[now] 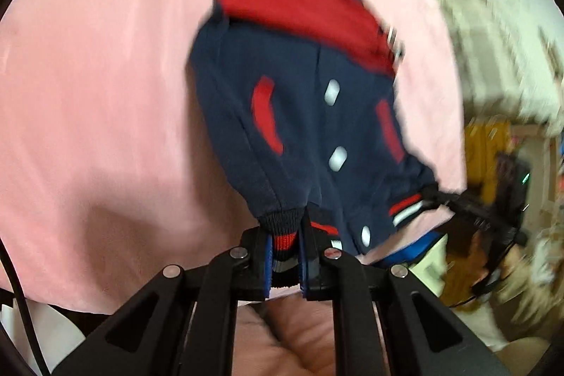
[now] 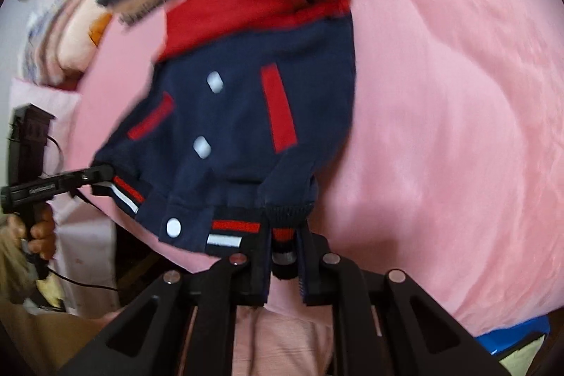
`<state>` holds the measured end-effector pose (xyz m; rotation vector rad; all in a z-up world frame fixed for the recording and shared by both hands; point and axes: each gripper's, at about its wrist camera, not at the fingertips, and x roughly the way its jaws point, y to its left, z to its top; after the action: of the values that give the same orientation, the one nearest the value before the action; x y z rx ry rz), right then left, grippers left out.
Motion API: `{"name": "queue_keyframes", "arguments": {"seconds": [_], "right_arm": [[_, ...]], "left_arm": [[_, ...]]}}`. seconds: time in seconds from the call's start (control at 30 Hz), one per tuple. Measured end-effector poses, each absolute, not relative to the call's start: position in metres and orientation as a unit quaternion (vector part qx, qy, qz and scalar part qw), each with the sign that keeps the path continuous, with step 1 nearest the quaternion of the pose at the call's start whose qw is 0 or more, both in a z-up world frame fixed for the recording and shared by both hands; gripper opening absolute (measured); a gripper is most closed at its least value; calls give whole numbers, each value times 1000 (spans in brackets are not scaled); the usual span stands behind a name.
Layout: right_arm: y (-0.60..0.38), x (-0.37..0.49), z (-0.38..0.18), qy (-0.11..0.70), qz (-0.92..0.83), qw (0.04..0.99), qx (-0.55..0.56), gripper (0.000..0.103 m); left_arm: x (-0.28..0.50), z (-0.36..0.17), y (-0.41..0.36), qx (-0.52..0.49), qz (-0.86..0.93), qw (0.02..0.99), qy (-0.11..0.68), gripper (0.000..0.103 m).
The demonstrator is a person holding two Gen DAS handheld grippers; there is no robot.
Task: Fold large clothes
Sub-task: 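Grasp the striped hem with both grippers and fold it up onto the collar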
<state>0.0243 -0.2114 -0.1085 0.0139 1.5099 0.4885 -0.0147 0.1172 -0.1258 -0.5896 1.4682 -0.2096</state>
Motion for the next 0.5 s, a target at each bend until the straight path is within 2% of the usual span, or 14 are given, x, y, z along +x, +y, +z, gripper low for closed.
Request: {"name": "queue_keyframes", "arguments": {"seconds": [0.17, 0.2, 0.23, 0.27, 0.3, 0.33, 0.5], "right_arm": [[-220, 102, -56, 636, 236, 728, 96, 12], [-222, 121, -47, 625, 228, 738, 114, 17], [-225, 143, -40, 613, 209, 749, 136, 21], [-228, 160, -35, 601, 188, 762, 151, 36], [-231, 176, -32, 588, 170, 774, 160, 57], [-235, 190, -30, 576, 154, 785, 165, 63], [-224, 226, -56, 581, 147, 791, 120, 65]], "left_arm": [[54, -83, 156, -380, -47, 723, 575, 10], [64, -80, 164, -393, -33, 727, 562, 14], [81, -77, 172, -405, -13, 730, 550, 26], [95, -76, 178, -408, 3, 733, 544, 35], [110, -76, 185, -410, 22, 739, 535, 55], [118, -77, 189, -408, 35, 745, 527, 66], [151, -98, 202, -376, 88, 755, 530, 67]]}}
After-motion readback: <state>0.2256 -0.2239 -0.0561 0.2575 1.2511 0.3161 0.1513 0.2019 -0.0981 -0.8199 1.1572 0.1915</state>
